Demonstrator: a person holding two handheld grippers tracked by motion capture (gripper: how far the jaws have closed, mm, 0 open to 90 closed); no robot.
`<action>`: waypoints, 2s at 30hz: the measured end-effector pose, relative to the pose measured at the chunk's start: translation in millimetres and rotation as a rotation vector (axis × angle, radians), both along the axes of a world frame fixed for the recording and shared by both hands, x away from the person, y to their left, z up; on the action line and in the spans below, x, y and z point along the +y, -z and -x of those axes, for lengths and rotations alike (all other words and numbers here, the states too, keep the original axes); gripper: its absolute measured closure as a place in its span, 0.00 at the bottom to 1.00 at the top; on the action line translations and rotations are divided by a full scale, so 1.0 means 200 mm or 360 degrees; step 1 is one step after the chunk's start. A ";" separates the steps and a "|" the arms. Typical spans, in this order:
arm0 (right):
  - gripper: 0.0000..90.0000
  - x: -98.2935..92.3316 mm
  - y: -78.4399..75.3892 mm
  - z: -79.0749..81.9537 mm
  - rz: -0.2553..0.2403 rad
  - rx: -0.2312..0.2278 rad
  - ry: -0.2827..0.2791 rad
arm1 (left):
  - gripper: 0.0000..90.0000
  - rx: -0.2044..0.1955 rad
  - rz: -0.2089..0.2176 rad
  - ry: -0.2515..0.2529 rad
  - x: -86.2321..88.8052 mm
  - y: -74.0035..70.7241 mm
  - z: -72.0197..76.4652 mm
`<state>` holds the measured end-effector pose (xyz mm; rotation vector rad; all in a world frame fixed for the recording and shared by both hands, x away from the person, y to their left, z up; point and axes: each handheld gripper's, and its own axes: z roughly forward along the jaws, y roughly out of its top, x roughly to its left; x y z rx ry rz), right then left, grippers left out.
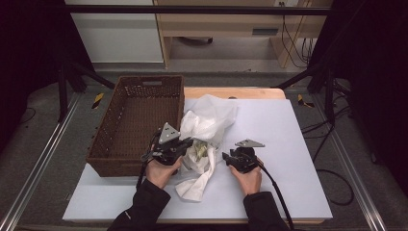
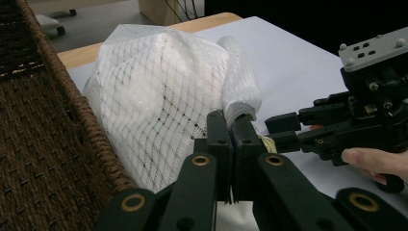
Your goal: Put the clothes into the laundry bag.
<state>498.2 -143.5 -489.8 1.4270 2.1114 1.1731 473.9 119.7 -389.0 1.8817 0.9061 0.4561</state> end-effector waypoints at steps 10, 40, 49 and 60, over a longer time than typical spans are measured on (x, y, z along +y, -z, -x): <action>0.77 0.14 -0.01 -0.02 0.0173 -0.0039 -0.0001 | 0.99 0.0001 -0.0005 -0.0003 -0.01 0.00 0.00; 0.87 -0.39 -0.06 0.16 0.0255 -0.0128 0.0103 | 0.99 0.0000 -0.0074 0.0249 -0.29 0.01 0.06; 0.28 -0.27 -0.18 0.38 -0.0243 -0.0322 -0.0241 | 0.99 0.0012 -0.0030 0.0263 -0.30 0.01 0.05; 0.84 0.04 -0.19 0.31 0.0052 -0.0321 -0.0242 | 0.99 -0.0003 -0.0012 0.0295 -0.29 -0.03 0.09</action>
